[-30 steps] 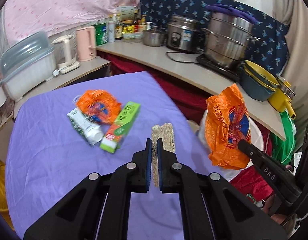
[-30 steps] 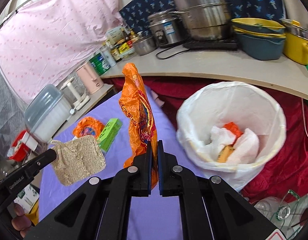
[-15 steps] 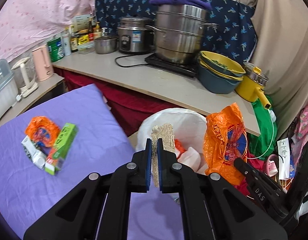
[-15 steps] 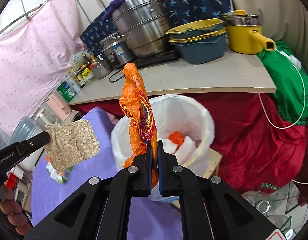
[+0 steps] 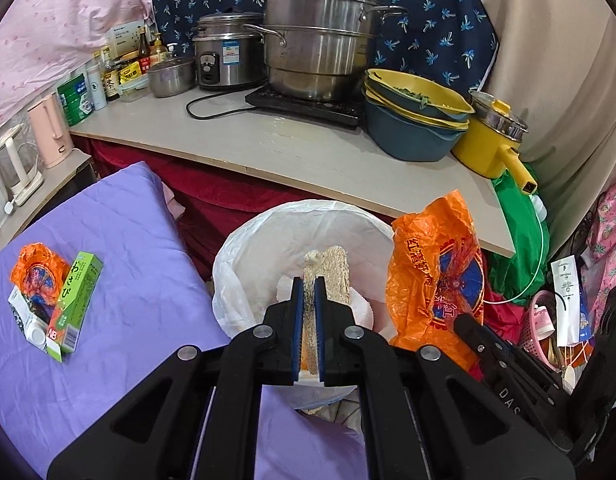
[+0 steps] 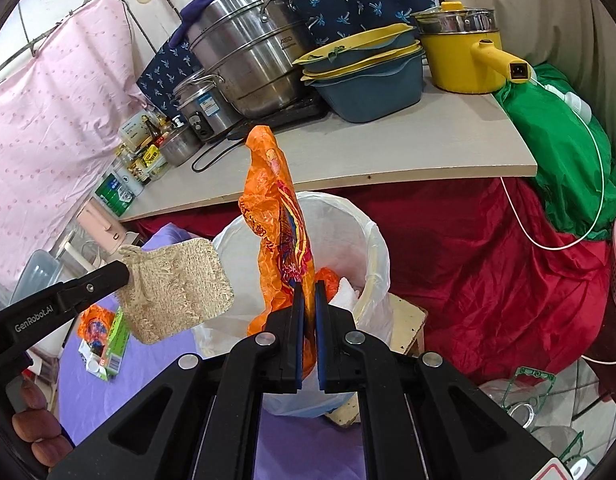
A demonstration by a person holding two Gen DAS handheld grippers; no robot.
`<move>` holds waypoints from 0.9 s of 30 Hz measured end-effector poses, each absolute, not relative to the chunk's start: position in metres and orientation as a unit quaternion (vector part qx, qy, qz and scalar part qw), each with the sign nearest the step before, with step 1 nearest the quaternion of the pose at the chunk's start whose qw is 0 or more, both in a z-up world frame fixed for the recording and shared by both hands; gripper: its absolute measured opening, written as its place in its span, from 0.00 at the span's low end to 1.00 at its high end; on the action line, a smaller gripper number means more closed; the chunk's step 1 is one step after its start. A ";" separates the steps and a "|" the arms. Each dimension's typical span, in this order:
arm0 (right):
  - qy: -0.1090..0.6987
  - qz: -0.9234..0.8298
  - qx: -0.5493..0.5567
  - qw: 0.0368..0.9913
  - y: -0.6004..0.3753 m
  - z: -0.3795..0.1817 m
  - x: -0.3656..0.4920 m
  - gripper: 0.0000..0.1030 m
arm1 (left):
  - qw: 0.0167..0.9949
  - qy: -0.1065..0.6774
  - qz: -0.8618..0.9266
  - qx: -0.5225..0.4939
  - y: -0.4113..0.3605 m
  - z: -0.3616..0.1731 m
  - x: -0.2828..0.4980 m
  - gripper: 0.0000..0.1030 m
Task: Collect trash
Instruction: 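Open both tools to drop the sponge and orange bag into the bin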
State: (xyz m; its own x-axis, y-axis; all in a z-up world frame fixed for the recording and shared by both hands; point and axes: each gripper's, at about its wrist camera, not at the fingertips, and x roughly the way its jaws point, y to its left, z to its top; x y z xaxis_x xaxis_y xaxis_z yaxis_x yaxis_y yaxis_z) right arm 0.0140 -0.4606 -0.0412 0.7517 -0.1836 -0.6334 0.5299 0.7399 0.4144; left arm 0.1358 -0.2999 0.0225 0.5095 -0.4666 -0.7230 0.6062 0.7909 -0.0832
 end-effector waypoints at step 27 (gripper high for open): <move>0.320 -0.194 0.291 0.880 -0.465 -0.067 0.069 0.09 | 0.853 0.420 -0.303 0.068 -0.309 -0.008 0.183 0.09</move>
